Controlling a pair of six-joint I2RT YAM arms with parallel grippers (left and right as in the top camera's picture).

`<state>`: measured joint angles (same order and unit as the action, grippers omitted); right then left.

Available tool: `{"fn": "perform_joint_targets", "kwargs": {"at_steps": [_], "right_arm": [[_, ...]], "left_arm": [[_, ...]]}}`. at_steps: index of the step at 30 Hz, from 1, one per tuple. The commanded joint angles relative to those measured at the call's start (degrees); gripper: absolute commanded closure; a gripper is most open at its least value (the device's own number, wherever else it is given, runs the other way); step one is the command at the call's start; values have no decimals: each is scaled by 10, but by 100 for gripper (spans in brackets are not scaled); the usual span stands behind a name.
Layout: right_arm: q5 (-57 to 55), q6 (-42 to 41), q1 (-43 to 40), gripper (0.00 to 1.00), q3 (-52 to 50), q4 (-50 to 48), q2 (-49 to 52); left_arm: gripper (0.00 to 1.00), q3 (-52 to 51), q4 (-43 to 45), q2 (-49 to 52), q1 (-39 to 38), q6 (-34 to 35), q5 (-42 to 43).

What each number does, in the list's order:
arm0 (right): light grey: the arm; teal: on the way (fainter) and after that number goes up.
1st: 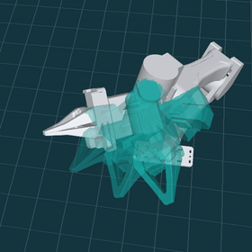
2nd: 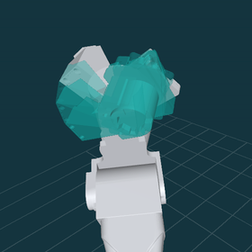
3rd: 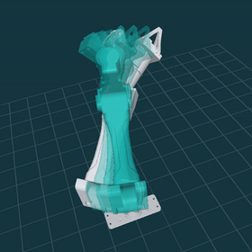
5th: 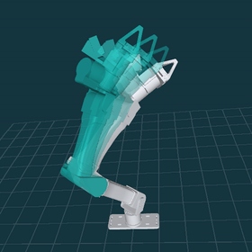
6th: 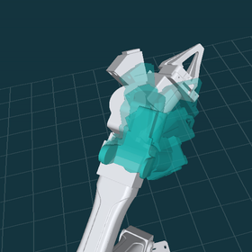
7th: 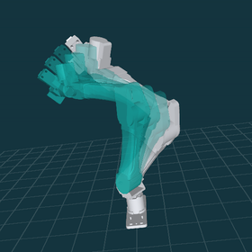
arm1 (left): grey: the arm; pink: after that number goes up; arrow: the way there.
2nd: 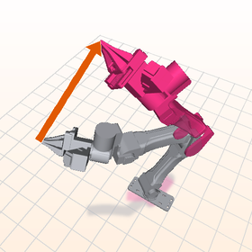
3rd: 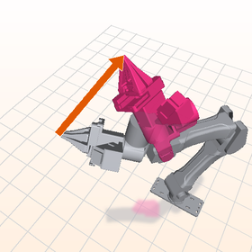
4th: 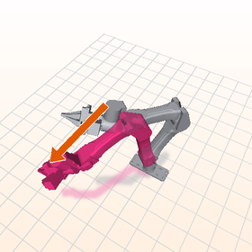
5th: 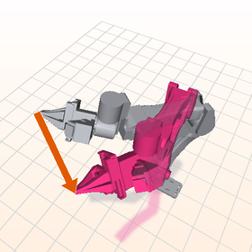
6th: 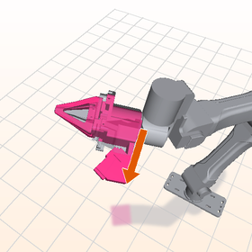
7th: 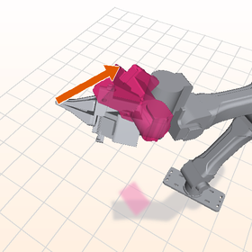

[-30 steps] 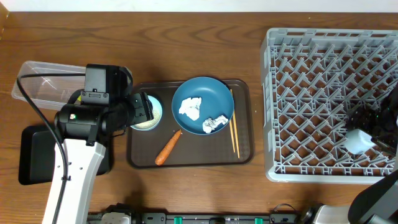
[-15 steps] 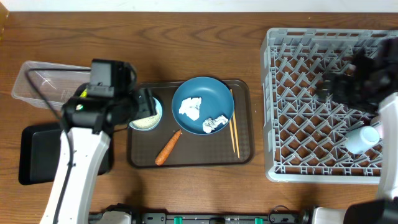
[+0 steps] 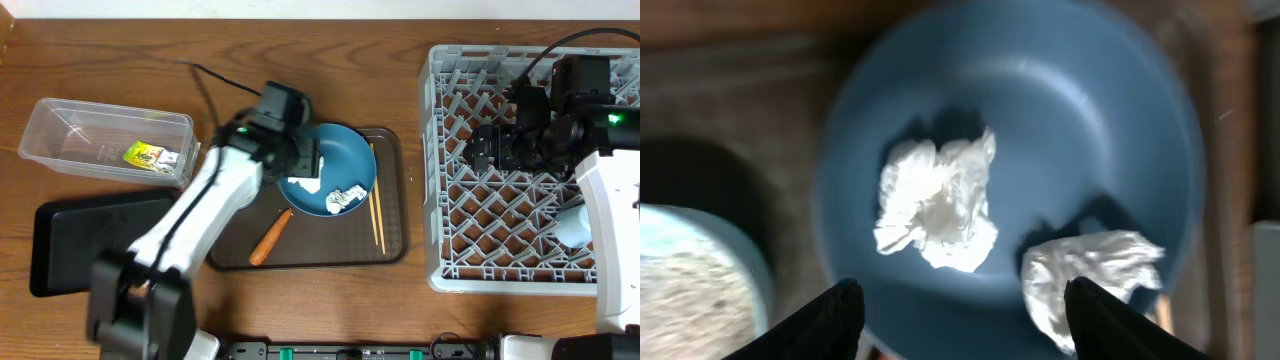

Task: Sort waste into correct bins and load items into the dishwasher rack
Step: 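Grasp the white tissue on the blue plate with the left gripper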

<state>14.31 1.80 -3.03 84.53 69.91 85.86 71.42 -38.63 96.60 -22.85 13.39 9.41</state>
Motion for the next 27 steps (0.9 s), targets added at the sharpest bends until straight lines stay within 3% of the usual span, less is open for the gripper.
{"fn": "perform_joint_targets", "kwargs": {"at_steps": [1, 23, 27], "right_arm": [[-6, 9, 4, 1, 0, 2, 2], [-8, 9, 4, 1, 0, 4, 2], [-8, 9, 4, 1, 0, 4, 2]], "left_arm": [[33, 3, 0, 41, -2, -9, -22], [39, 3, 27, 132, -25, -7, -20], [63, 3, 28, 126, -25, -7, -20]]}}
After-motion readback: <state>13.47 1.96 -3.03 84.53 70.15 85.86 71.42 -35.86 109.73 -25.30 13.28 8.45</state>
